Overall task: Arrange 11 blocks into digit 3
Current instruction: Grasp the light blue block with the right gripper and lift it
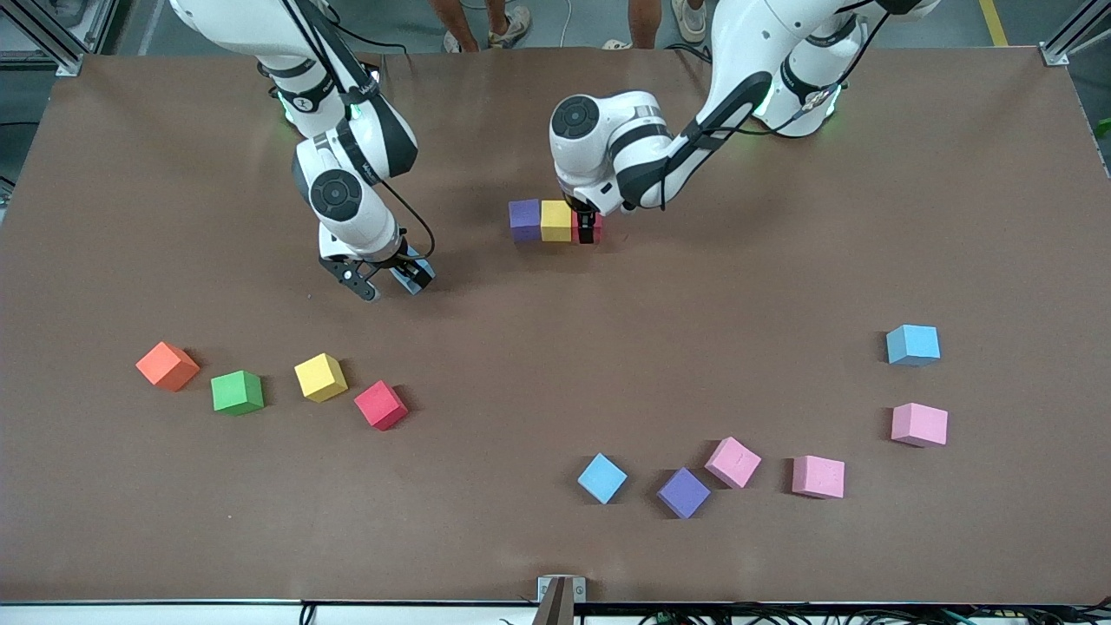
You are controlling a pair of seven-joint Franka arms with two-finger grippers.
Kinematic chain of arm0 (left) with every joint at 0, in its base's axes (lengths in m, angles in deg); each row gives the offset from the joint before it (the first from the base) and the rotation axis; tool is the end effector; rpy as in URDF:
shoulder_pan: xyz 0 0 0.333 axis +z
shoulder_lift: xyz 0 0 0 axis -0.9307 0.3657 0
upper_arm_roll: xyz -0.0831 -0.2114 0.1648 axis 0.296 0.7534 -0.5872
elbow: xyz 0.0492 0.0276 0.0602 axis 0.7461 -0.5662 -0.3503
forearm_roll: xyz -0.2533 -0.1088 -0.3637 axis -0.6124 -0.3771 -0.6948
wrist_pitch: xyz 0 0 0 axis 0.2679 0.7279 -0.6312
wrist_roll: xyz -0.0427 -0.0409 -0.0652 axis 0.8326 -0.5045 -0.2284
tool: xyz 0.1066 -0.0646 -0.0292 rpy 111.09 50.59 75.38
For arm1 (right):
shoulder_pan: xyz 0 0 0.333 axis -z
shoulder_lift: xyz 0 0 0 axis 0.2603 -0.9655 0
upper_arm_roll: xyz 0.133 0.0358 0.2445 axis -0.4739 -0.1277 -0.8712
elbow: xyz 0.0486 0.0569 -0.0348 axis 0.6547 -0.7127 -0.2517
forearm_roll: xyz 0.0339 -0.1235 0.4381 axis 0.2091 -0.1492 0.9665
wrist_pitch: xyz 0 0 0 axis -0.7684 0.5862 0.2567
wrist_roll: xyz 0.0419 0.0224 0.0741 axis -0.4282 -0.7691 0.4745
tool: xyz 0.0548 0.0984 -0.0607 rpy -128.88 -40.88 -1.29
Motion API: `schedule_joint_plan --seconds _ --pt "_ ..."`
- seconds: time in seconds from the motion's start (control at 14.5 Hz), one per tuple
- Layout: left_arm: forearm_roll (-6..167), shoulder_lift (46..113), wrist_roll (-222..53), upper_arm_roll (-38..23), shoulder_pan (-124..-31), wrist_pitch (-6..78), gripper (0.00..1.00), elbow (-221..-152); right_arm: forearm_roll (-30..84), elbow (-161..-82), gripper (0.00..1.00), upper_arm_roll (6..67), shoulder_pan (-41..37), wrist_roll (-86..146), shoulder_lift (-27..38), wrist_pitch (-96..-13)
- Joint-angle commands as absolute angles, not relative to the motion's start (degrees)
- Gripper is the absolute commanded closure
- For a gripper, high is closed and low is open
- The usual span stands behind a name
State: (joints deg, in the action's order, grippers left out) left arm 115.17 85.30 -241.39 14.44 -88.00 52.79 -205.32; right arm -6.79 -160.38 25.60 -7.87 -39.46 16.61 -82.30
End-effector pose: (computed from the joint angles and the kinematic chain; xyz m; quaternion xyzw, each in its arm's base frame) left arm 0.2861 -0.5237 0.1101 -0.7198 -0.6917 0.0001 0.0589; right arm 0.4459 0.2434 0.1016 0.9411 -0.3316 -0.0598 0.0273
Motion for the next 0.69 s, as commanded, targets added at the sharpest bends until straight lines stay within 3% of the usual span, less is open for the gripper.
schedule_joint_plan --seconds 0.0,0.34,0.62 --pt "119.5 83.4 -262.0 16.2 -88.9 48.4 0.0 -204.1 -4.6 -162.3 0.0 23.5 -6.1 -38.3 18.1 -83.5" --pt "119.5 82.0 -256.8 17.2 -87.8 41.8 0.0 -201.4 -4.6 -162.4 0.03 23.6 -6.1 -37.8 17.1 -84.0" --pt "119.5 80.9 -234.1 18.2 -81.7 41.3 0.0 -200.8 -4.6 -162.3 0.08 23.6 -6.1 -37.8 16.7 -84.4"
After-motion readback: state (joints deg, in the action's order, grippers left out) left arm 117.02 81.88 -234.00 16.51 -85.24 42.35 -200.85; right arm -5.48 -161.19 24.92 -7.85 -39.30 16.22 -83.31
